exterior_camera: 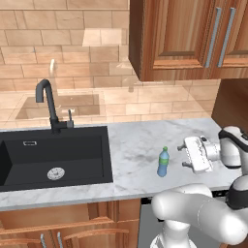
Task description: Take the bottled waters from the counter and place them in the freezer to freeze. Close the freezer door after placing the bottles.
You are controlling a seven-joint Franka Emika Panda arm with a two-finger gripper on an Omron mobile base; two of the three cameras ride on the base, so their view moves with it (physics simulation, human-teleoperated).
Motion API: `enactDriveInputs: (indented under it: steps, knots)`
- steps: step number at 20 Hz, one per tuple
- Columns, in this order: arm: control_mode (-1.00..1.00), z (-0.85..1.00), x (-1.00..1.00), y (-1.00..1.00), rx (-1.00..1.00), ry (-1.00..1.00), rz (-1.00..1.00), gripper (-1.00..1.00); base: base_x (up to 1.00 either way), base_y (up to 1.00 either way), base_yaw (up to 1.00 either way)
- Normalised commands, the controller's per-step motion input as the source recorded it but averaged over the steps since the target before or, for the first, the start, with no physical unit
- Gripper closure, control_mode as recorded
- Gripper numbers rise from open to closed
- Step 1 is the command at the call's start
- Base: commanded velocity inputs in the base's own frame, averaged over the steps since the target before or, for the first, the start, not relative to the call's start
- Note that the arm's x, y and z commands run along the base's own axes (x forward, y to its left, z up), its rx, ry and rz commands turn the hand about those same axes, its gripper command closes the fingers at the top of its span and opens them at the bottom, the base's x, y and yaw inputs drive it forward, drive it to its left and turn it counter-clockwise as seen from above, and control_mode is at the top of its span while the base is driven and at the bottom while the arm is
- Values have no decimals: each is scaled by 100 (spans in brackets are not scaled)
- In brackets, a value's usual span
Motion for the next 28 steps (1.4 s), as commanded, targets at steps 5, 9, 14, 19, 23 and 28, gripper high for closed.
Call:
enactDriveInputs:
  steps: [5,9,14,19,23,28]
  knots:
    - [-100,0,16,0,1,8,0,-100,0,0,0]
    - [-100,-9,7,0,0,8,0,-100,0,0,0]
    - [-100,-25,1,0,0,14,0,-100,0,0,0]
    - [-100,-26,0,5,0,10,0,-100,0,0,0]
    - [-100,-13,0,8,0,5,0,-100,0,0,0]
    - [-100,-1,0,9,0,5,0,-100,0,0,0]
